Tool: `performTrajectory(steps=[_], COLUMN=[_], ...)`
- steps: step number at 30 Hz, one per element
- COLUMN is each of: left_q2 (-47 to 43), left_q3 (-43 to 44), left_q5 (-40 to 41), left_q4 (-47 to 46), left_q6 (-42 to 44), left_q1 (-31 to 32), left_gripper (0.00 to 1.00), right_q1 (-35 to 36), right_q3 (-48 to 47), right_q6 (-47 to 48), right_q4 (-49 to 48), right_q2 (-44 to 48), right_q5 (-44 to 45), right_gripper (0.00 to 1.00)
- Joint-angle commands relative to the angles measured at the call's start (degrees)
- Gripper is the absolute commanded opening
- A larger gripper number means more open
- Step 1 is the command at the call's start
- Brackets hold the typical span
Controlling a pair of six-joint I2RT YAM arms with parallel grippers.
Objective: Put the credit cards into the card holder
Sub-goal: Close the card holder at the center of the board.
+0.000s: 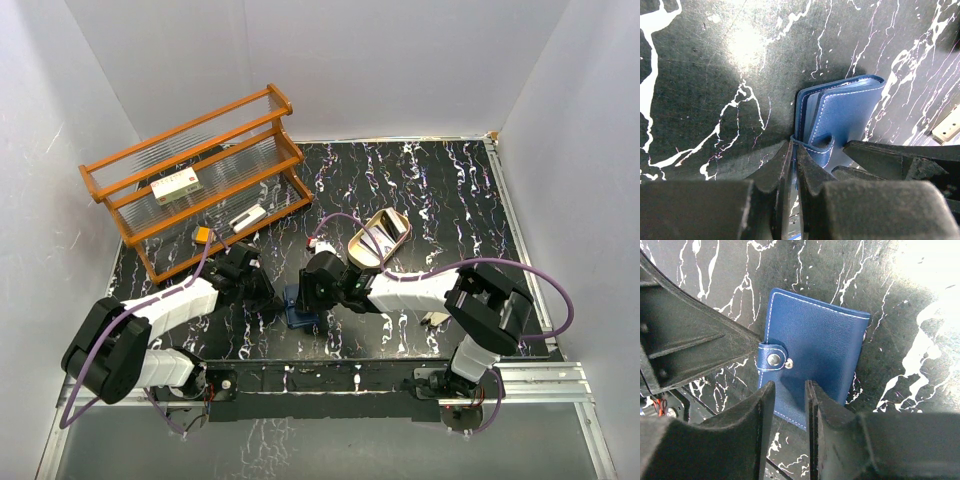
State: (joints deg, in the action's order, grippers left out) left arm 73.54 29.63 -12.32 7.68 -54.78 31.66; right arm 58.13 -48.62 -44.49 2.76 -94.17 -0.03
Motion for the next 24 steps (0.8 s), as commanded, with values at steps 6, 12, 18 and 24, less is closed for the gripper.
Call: performTrajectory(steps=[6, 12, 18, 24], left_q2=[-0.84, -1.41, -1.49, -1.34], left_q3=[0.47, -0.23, -1.02, -1.73], left_q5=[-2.44, -2.79, -3.28, -4.17], left_q4=[-1.31, -1.50, -2.55, -3.65], left_q6=[0.04, -0.35, -0.92, -1.58], left_q1=[0.18, 0.20, 0.21, 0.16], left_gripper=[0.08, 0.09, 0.10, 0.10], right_q1=[-0.39, -0.55, -0.65, -1.51], right_q3=[0.45, 0.25, 0.57, 2.44], right_q6=[-4.73, -7.30, -9.29, -12.43], right_q4=[-5.83, -8.03, -8.31, -13.74], right_q2=[-0.70, -1.85, -1.92, -0.12], right_q5=[-5.10, -5.79, -4.19, -4.62], right_gripper=[0.40, 0.45, 0.51, 0.52])
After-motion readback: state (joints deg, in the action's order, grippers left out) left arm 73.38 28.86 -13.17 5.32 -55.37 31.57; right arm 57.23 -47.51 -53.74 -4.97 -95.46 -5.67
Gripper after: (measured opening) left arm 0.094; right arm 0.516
